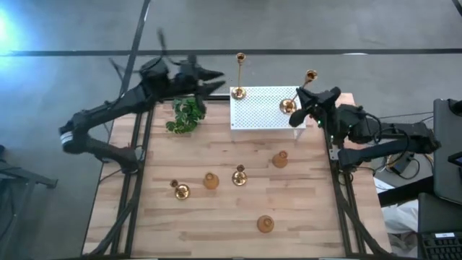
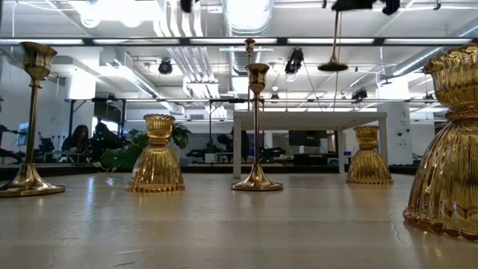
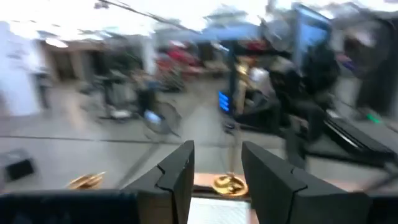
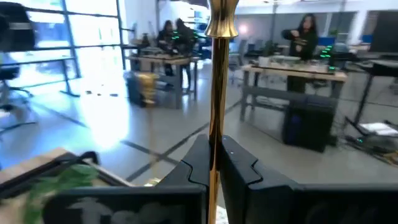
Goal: Pick & Place candle stick holders
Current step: Put the top gold candle holder on the shelf
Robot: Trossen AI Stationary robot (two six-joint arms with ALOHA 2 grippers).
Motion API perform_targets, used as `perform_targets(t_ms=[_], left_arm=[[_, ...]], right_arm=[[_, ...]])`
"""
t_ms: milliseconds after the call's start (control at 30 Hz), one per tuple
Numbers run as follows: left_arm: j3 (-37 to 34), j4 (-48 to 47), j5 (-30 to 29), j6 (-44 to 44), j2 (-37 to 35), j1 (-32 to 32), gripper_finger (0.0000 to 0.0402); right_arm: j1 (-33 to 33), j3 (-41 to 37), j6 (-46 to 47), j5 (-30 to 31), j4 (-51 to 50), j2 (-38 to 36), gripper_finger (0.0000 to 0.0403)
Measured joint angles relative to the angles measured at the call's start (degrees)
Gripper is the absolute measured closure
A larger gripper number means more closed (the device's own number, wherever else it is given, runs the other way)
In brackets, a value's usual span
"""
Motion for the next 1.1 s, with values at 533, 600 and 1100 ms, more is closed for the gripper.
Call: perform_targets(t_ms=[533,600,1100], left_arm=[[-22.1,18.7,-14.6,1.3,-11.1,0.5,0.0264],[-22.1,18.5,-14.6,1.3,-10.8,0.5,0.0264],[-22.1,18.3,-15.4,1.2,-10.6,0.5,0.0264]], right_arm=[[-33.6,-3.3,3.1,-34.6,-1.3,1.6,0.0394],[-36.1,-2.7,3.1,-37.6,-1.3,3.3,0.0394],[-46.8,-0.9,0.1,-47.8,2.9,11.9,0.0394]])
